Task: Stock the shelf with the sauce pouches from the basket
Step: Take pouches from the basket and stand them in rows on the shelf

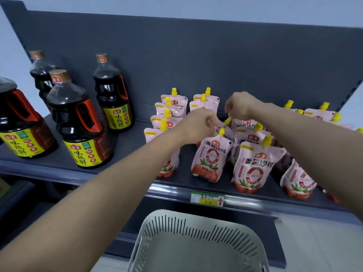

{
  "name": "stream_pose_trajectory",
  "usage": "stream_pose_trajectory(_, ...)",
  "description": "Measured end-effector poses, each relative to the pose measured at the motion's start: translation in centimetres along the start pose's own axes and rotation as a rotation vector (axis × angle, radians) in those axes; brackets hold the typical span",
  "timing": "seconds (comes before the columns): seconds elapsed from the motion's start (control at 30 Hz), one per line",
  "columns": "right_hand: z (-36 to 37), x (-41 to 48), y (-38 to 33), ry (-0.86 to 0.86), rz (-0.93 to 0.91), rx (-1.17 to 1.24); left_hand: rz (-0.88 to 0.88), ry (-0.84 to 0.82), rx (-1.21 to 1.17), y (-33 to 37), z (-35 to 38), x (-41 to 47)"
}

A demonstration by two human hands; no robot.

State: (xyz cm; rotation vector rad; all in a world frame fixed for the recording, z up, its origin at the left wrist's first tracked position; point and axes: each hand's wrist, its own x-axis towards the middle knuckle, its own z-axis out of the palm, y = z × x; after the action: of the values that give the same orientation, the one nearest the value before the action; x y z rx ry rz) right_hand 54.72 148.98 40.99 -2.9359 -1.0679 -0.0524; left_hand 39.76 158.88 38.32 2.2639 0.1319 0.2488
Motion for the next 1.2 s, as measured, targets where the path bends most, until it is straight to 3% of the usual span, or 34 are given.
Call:
stream_pose_trajectory(0.2,0.2,1.2,1.2,-0.146,-0.076,-0.072,-0.293,0.020,0.198,-2.4,4.0,3.5)
stream_pose_trajectory(0.53,1.8,5.5,2.2,-0.196,-0.300,-0.191,-0.637,0.083,-0.111,-4.3,6.6,6.2)
stream_pose_trajectory(0.83,4.3,9.4,3.0,-0.328,-0.271,-0.262,-0.705,0.131,-0.168,-4.9,6.8,6.4)
stream_pose_trajectory(0.97,4.7,10.1,2.4,-0.354,-0.235,-0.354,-0.724,0.121,-0.333,-4.5,6.4,5.8)
stream_pose_trajectory(1.2,5.2,11.1,1.2,-0.566,-0.145,-0.354,-0.691,0.125,-0.550,-4.2,5.9,5.1)
